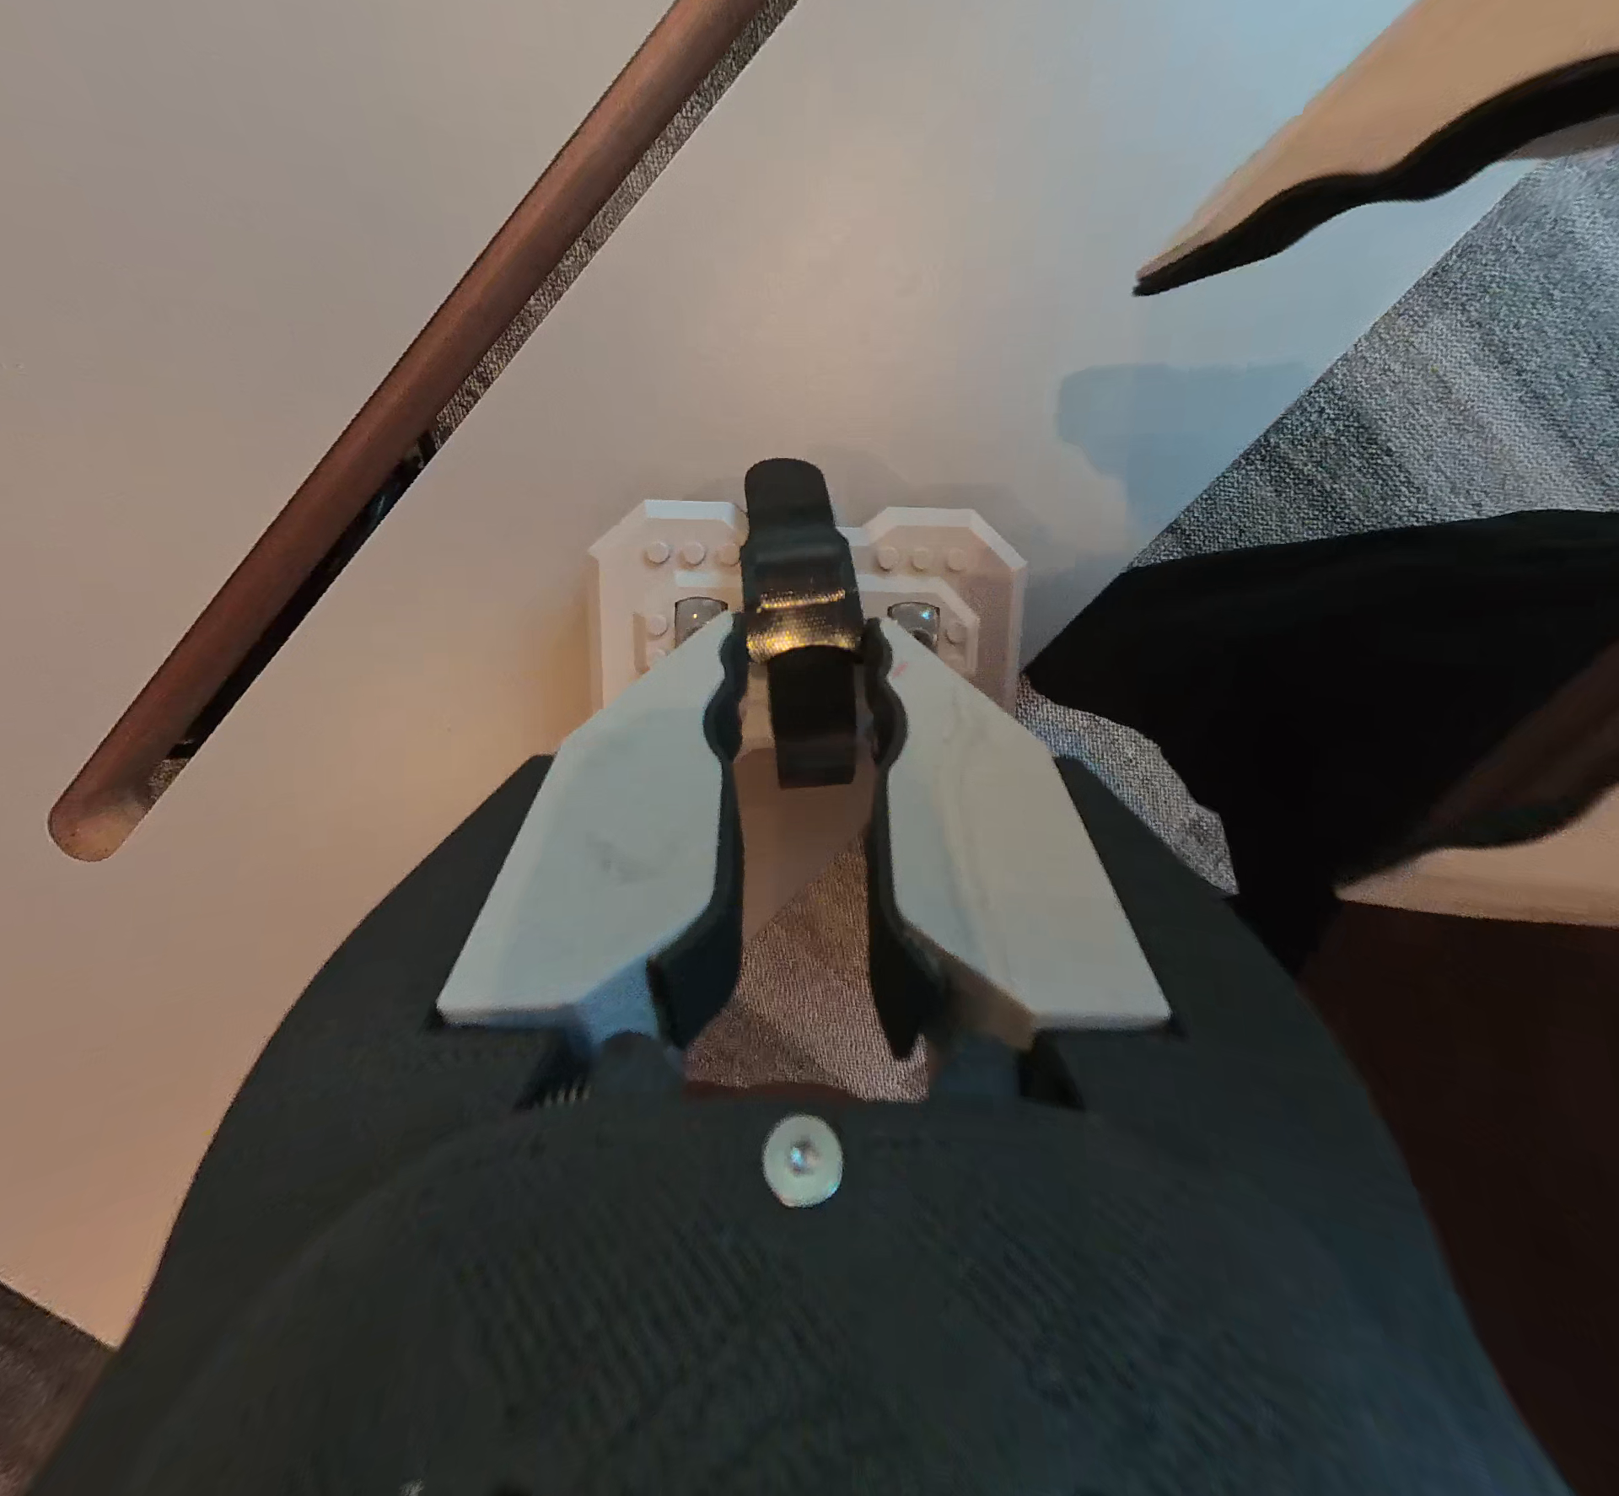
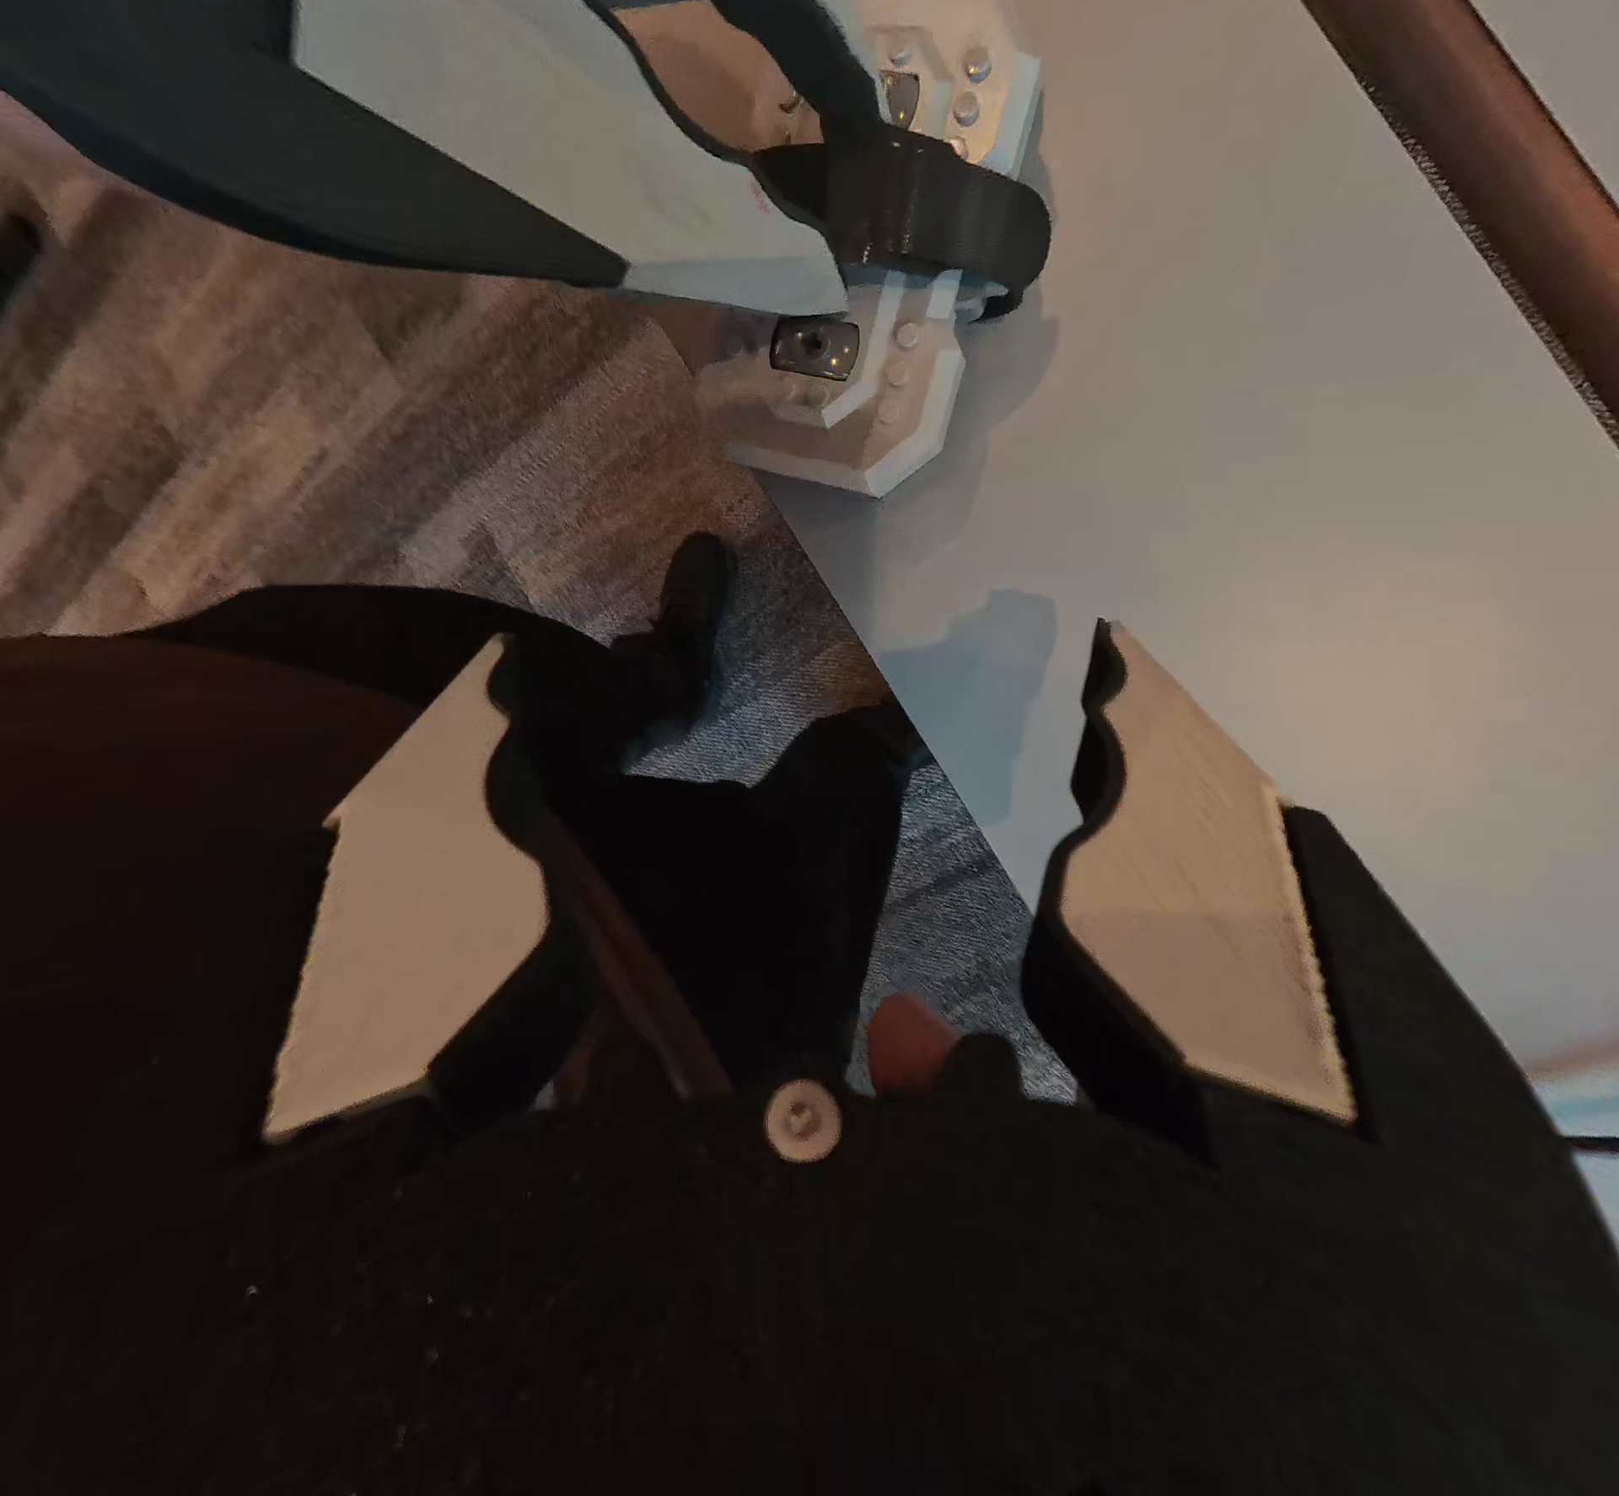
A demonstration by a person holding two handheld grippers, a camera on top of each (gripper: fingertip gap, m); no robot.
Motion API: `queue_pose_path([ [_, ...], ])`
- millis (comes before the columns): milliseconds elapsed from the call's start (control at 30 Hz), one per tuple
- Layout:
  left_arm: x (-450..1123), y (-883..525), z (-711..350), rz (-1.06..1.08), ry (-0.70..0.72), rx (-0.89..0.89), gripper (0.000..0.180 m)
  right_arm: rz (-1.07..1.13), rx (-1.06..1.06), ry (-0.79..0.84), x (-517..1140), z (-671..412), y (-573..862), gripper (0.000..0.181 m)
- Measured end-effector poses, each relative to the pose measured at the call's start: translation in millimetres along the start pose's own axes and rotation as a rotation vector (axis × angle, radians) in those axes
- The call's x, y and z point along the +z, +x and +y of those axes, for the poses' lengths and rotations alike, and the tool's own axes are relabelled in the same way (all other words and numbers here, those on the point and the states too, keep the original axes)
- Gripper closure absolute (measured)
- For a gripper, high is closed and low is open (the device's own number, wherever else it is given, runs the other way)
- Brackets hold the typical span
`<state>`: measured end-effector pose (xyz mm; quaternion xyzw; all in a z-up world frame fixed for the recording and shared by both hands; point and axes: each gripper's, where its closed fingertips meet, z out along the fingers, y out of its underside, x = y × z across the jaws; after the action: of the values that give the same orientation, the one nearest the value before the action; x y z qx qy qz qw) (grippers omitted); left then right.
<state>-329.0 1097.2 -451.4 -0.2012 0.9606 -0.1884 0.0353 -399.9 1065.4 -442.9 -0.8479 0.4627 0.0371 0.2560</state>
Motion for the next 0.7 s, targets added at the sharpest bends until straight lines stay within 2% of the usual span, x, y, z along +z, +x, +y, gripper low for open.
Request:
queue_pose_path([
  [100, -0.9, 0.7, -0.1, -0.006, -0.012, 0.037, 0.157, 0.027, -0.028, -0.048, 6.1, 2.6, 3.3, 0.058],
  [700, -4.9, -7.7, -4.0, -0.024, -0.013, 0.142, 0.161, -0.02, -0.002, -0.089, 18.3, 11.8, 8.4, 0.058],
])
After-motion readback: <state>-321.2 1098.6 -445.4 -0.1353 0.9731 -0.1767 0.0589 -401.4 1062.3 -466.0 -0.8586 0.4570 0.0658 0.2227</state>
